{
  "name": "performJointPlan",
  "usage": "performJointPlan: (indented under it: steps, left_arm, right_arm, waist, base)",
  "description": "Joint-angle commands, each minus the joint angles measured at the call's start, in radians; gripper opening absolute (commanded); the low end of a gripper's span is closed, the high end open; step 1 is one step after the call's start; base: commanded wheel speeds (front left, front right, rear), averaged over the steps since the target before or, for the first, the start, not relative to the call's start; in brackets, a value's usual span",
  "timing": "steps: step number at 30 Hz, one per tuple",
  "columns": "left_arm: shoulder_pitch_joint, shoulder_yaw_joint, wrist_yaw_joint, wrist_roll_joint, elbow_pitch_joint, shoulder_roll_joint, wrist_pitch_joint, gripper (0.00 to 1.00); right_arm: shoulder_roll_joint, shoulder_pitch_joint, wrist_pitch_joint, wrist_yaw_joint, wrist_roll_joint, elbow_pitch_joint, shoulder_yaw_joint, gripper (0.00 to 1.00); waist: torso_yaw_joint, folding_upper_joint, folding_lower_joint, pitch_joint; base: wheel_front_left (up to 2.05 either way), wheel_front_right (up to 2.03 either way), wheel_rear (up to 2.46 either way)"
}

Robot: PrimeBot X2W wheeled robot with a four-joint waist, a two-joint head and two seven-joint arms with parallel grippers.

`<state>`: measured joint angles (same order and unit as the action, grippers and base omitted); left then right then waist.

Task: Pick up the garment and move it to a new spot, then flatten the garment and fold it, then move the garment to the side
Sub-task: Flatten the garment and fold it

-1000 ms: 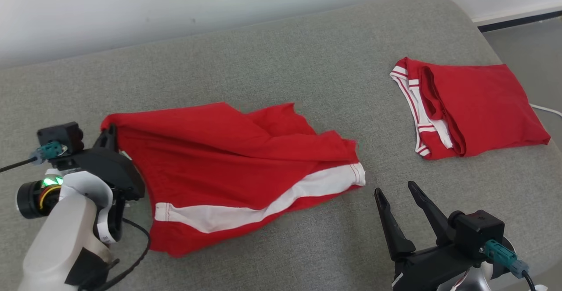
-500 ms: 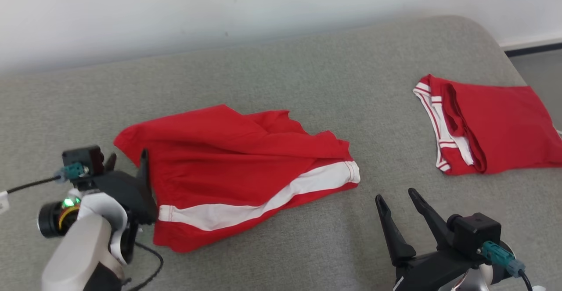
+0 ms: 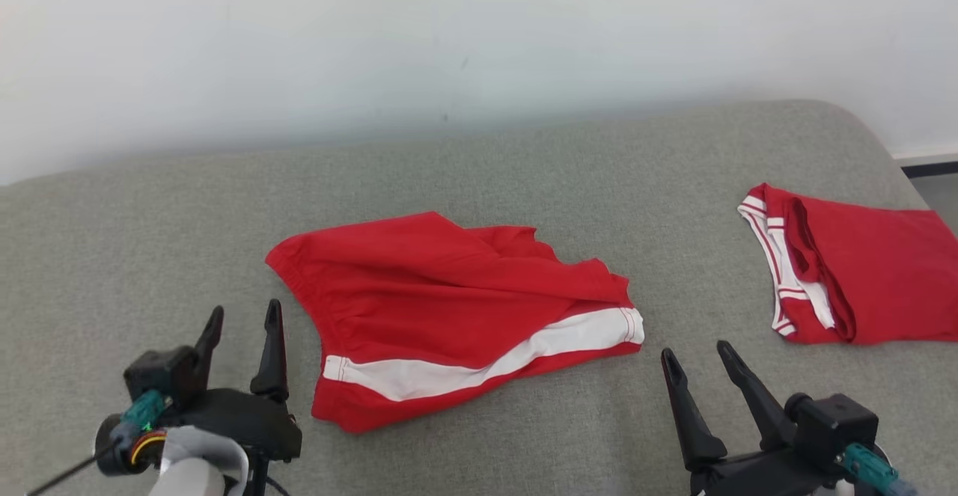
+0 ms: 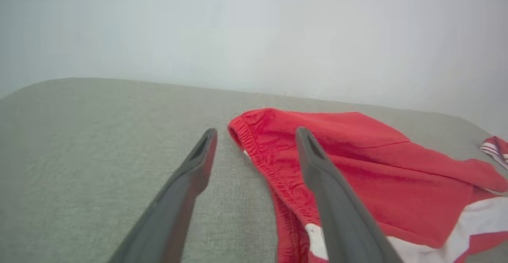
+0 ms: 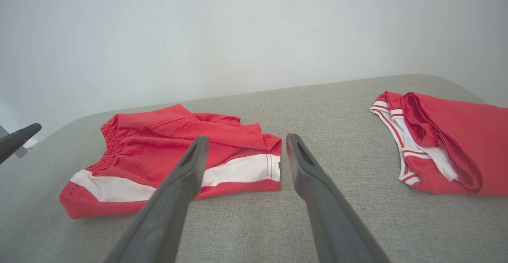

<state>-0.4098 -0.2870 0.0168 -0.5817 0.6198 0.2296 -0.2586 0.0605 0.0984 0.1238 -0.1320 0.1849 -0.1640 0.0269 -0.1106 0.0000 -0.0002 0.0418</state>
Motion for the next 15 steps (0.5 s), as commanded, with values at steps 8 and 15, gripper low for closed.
performJointPlan:
  steps: [8, 15]
  left_arm:
    - [0.334, 0.185, -0.074, 0.205, -0.461, -0.079, -0.006, 1.0]
    - [0.532, 0.285, -0.023, 0.321, -0.567, -0.139, -0.006, 1.0]
  right_arm:
    - [0.012, 0.011, -0.144, 0.002, 0.004, 0.081, 0.005, 1.0]
    - [0.033, 0.0, -0.23, 0.002, 0.02, 0.189, -0.017, 1.0]
  waist:
    - [0.026, 0.0, 0.0002, -0.032]
    - [0.05, 0.0, 0.0002, -0.059]
  base:
    - [0.0, 0.0, 0.0]
    - [0.0, 0.0, 0.0]
